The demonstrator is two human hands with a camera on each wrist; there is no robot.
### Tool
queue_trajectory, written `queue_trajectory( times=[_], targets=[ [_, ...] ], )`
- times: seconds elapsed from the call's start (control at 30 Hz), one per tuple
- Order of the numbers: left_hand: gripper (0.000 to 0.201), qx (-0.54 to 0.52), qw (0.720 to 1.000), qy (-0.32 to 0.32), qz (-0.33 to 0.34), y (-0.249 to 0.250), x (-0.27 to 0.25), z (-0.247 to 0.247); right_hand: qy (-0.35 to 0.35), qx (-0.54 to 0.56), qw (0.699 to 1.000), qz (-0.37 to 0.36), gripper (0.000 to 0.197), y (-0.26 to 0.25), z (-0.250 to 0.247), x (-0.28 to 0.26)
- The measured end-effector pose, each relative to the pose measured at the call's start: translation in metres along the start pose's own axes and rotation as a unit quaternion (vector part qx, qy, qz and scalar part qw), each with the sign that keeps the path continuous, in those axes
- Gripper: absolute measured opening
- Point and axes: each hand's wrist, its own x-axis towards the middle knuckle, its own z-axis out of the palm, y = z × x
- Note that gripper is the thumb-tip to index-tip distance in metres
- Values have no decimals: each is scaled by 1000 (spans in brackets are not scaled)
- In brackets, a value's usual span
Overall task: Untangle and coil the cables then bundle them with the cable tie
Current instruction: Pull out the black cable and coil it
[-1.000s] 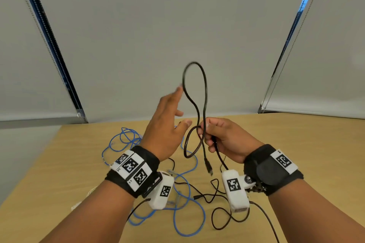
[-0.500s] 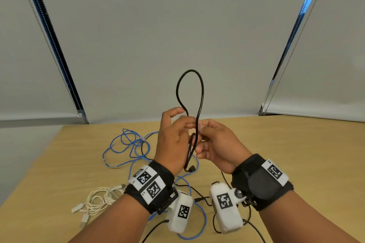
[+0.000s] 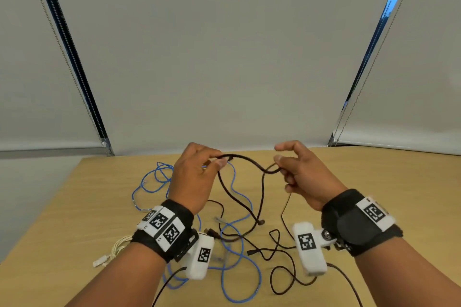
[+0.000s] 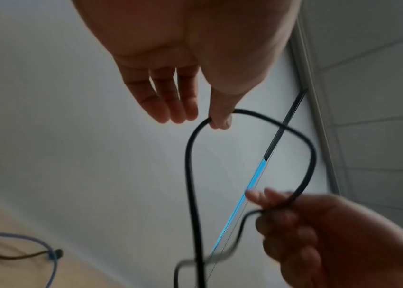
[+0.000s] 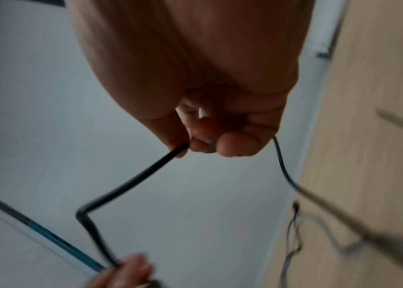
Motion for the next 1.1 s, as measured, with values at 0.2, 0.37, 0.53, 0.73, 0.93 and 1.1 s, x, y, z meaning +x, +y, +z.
queue_trajectory(
  times=[0.2, 0.37, 0.53, 0.73, 0.93, 1.1],
  targets=[
    [7, 0, 999, -35, 28, 8, 2, 5, 71, -193, 963, -174, 27, -22, 1, -6],
    [4, 29, 997, -49, 54, 16, 4, 18, -70, -332, 916, -215, 19, -38, 20, -12],
    [13, 36, 991, -127, 10, 4, -6, 14, -15, -239, 937, -254, 21, -36, 2, -12],
    [14, 29, 983, -177, -46, -24, -29, 21, 70, -113, 965, -226, 24, -34, -9, -7],
    [23, -147, 969, -99, -175, -38, -33, 15, 20, -323, 939, -119, 27, -29, -30, 0],
    [22, -178, 971, -67, -146, -20, -12, 16, 79, -427, 891, -132, 35, -20, -27, 2]
  ],
)
